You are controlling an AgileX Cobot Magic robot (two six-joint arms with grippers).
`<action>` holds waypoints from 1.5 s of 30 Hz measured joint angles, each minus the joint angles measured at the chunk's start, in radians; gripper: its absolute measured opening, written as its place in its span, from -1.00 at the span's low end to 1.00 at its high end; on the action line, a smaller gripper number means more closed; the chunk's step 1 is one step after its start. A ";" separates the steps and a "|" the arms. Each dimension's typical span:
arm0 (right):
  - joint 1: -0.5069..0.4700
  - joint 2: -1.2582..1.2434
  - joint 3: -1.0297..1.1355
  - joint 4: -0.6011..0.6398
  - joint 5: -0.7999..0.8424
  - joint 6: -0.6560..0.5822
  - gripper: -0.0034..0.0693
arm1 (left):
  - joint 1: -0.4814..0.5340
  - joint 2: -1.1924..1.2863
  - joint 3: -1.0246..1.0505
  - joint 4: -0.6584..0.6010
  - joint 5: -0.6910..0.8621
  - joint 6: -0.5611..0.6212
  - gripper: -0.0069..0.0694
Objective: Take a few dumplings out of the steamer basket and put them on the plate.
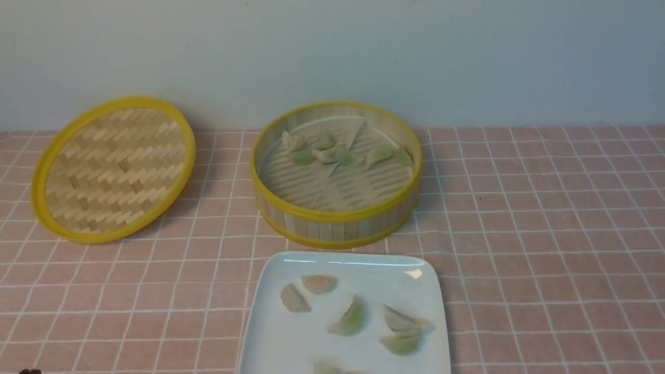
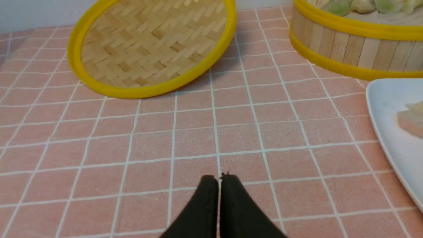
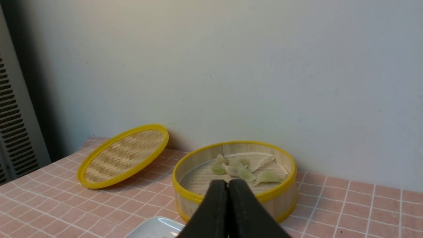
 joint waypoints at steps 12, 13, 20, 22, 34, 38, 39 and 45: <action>0.000 0.000 0.000 0.000 0.000 0.000 -0.95 | 0.000 0.000 0.000 -0.003 0.002 0.000 -0.83; 0.000 0.000 0.000 0.000 0.000 0.000 -0.95 | 0.000 0.000 0.000 -0.003 0.002 0.000 -0.83; 0.000 0.000 0.000 -0.032 0.000 -0.003 -0.95 | 0.000 0.000 0.000 -0.003 0.002 0.000 -0.83; 0.000 0.000 0.000 -0.062 0.000 -0.003 -0.95 | 0.000 0.000 0.000 -0.003 0.002 0.000 -0.83; -0.290 0.000 0.139 -0.079 -0.016 0.005 -0.95 | 0.000 0.000 0.000 -0.003 0.003 0.000 -0.83; -0.464 0.000 0.287 -0.079 -0.028 0.004 -0.95 | 0.000 0.000 0.000 -0.003 0.003 0.000 -0.83; -0.486 0.000 0.332 -0.078 -0.029 0.004 -0.95 | 0.000 0.000 0.000 -0.003 0.003 0.000 -0.83; -0.512 0.000 0.367 -0.078 -0.083 0.004 -0.95 | 0.000 0.000 -0.001 -0.003 0.004 0.001 -0.83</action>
